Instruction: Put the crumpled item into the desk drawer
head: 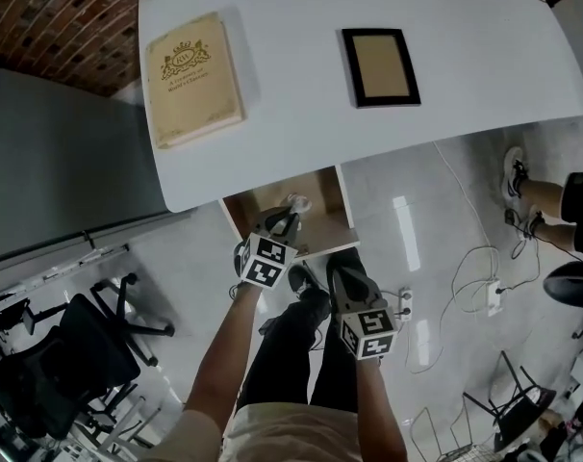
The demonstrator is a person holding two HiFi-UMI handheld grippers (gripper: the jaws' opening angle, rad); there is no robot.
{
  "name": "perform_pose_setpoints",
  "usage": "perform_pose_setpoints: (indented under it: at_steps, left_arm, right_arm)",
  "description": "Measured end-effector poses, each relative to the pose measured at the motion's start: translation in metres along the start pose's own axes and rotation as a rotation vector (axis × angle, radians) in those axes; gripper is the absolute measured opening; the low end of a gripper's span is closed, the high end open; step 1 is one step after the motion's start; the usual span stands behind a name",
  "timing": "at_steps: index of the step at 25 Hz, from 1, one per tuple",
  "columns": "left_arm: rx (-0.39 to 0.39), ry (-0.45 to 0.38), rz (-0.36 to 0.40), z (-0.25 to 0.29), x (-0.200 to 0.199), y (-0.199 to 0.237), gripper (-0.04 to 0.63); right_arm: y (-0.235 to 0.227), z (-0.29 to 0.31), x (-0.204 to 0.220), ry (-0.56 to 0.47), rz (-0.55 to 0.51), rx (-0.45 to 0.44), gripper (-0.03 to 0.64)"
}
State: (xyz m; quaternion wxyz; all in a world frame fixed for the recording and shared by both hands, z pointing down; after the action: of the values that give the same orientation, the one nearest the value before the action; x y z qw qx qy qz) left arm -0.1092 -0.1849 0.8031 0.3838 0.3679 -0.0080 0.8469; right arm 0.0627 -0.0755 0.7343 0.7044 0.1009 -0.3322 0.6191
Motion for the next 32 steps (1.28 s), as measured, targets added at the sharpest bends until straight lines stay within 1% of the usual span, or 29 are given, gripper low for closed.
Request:
perform_pose_setpoints:
  at_steps: [6,12,16,20,24,29,32]
  left_arm:
    - [0.011,0.048,-0.002,0.027,0.003,0.017,0.063]
    - [0.014,0.086,-0.001,0.045,0.005,0.033,0.066]
    - [0.029,0.117,0.01,0.05,0.009,0.034,0.069]
    - [0.043,0.125,0.004,0.053,0.011,0.035,0.071]
    - [0.054,0.123,-0.005,0.054,0.011,0.034,0.075]
    - [0.085,0.145,-0.004,0.054,0.014,0.027,0.078]
    - [0.086,0.146,-0.002,0.052,0.017,0.025,0.106]
  right_arm:
    - [-0.011,0.009,0.002,0.013,0.032,0.004,0.025]
    - [-0.017,0.016,0.001,0.027,0.003,-0.01,0.025]
    - [-0.02,0.018,-0.002,0.028,-0.013,-0.024,0.025]
    - [-0.026,0.023,-0.005,0.025,-0.051,-0.041,0.025]
    - [-0.028,0.024,-0.004,0.022,-0.055,-0.043,0.025]
    - [-0.025,0.019,0.001,0.03,-0.057,-0.051,0.025]
    - [-0.026,0.017,0.003,0.032,-0.069,-0.055,0.025]
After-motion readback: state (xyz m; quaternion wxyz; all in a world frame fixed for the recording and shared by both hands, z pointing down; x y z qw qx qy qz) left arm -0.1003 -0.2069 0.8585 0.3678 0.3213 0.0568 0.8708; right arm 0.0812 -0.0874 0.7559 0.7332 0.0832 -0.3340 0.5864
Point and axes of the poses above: the fingertips, and each gripper's own axes: z forward along the fingers, y to its left, x out of its underside, the point moved 8 cm from there along -z, backward along the fingers, and after that the axes turned 11 degrees about x, right-handed, at the moved point
